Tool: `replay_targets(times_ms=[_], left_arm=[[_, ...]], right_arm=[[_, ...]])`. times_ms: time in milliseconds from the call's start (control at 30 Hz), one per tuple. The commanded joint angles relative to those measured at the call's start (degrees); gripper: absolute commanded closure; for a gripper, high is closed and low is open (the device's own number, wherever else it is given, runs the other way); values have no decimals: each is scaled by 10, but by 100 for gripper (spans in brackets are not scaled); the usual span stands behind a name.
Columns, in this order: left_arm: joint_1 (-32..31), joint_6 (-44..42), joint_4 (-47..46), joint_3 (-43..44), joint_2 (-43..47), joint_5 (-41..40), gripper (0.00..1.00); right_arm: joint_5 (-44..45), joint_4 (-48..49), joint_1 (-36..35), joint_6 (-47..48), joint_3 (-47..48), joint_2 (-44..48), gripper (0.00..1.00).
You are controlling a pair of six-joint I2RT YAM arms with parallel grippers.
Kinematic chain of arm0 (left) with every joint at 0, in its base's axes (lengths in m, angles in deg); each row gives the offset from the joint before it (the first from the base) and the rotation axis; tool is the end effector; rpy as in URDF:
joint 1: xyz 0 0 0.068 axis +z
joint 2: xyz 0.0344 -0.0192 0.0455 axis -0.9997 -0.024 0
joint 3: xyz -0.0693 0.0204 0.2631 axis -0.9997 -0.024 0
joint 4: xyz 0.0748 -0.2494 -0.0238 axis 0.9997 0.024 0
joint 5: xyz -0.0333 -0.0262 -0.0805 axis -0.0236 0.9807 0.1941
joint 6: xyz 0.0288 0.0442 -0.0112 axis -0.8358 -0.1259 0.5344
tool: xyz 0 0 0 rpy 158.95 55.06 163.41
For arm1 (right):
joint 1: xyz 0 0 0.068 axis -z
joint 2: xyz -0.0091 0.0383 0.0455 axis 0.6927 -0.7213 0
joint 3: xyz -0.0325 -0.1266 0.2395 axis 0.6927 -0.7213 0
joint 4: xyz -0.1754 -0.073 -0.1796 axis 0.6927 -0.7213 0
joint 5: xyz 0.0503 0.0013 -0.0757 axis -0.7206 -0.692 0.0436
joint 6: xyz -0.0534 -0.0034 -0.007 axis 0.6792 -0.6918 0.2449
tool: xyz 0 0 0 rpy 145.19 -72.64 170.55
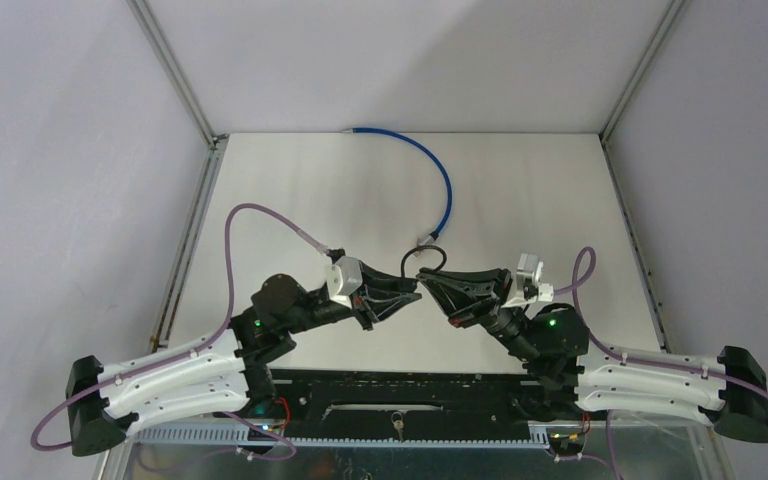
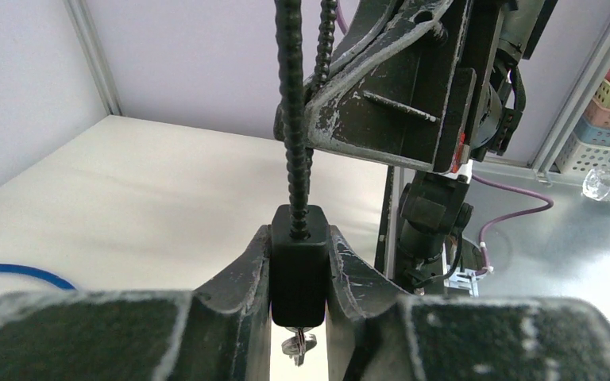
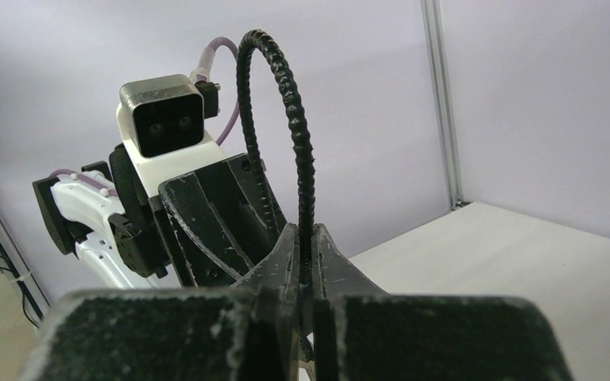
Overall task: Lock with the key
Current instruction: Lock the lock.
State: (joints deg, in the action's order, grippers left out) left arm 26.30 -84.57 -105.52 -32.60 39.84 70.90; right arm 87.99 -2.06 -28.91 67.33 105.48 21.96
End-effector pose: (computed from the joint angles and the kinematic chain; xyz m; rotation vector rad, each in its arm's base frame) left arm 0.0821 -0.1749 0.3312 0.8930 1.1697 -1.1317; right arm 0.0573 0.1592 0.3217 -0.3758 1.0164 1.2059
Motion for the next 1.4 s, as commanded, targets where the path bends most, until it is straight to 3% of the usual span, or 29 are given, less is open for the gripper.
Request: replay_targets(times_ms=[0, 300, 800, 1067, 1367], left_arm=[[1, 10, -36, 20, 3, 3, 100], [1, 12, -32, 22, 5, 1, 100], [1, 12, -36, 23, 4, -4, 100], [1, 14, -48, 24, 6, -9, 100], [1, 24, -84, 19, 6, -20, 100]], right_arm=[[-10, 15, 2, 1, 28, -5, 100], [-35, -107, -17, 79, 73, -19, 100], [-7, -219, -52, 133, 76, -42, 100], [6, -179, -53, 107, 35, -45, 100], [20, -60, -54, 43, -43, -56, 100]])
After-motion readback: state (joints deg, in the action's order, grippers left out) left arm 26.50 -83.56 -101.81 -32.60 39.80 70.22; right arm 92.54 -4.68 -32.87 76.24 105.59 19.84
